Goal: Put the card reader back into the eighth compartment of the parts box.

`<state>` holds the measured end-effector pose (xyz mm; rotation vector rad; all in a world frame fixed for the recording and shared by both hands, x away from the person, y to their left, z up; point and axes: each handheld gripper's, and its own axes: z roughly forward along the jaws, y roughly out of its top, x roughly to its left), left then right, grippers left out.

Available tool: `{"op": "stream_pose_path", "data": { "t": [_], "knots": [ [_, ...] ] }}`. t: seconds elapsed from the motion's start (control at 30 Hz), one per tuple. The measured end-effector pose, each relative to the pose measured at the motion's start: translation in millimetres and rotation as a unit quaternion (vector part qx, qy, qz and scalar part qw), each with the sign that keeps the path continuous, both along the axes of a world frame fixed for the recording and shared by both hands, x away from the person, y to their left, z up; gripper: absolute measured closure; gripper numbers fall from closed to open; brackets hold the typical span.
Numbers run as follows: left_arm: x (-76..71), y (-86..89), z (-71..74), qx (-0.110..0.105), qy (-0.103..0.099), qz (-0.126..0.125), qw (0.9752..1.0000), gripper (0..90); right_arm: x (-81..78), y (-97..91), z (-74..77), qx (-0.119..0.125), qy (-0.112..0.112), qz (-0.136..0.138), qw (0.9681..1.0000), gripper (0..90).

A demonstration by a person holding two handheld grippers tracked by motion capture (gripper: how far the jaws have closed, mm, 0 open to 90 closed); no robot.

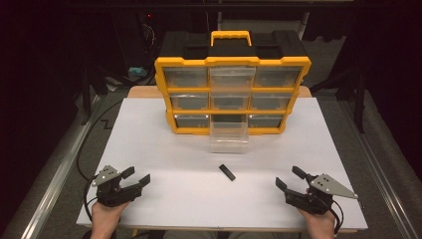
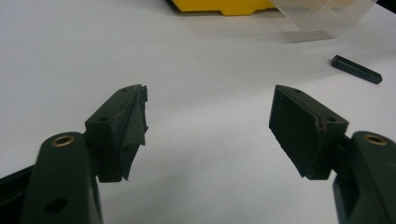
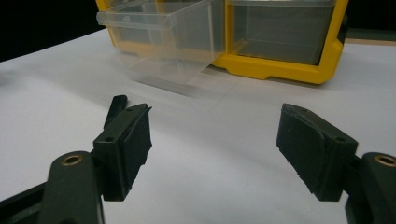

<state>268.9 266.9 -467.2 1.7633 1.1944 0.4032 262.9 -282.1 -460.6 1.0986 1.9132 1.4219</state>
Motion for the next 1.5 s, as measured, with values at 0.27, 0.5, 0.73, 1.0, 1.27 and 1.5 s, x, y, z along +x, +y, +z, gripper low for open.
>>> {"op": "stream_pose_path", "data": {
  "t": [0.27,0.5,0.73,1.0,1.27,1.5],
  "knots": [
    [-0.4,0.1,0.2,0.000,-0.001,0.000,1.0000,28.4,3.4,9.0,-0.1,0.000,0.002,0.011,0.9999,26.3],
    [0.1,-0.1,0.0,0.000,0.000,-0.001,1.0000,28.4,6.7,16.9,-0.2,0.000,0.002,0.022,0.9998,25.8],
    [0.2,-0.1,-0.2,-0.001,0.000,-0.001,1.0000,28.5,10.4,25.5,-0.9,-0.001,0.005,0.031,0.9995,25.3],
    [0.5,0.0,-0.2,0.000,0.001,-0.002,1.0000,28.4,15.1,35.9,-1.5,-0.003,0.007,0.046,0.9989,24.9],
    [0.4,0.1,-0.2,-0.001,0.001,-0.002,1.0000,28.4,18.2,43.7,-0.7,-0.001,0.008,0.054,0.9985,24.7],
    [0.0,0.3,0.0,-0.001,0.000,-0.001,1.0000,28.4,21.3,50.7,-0.4,-0.001,0.008,0.063,0.9980,24.6]
  ]
}}
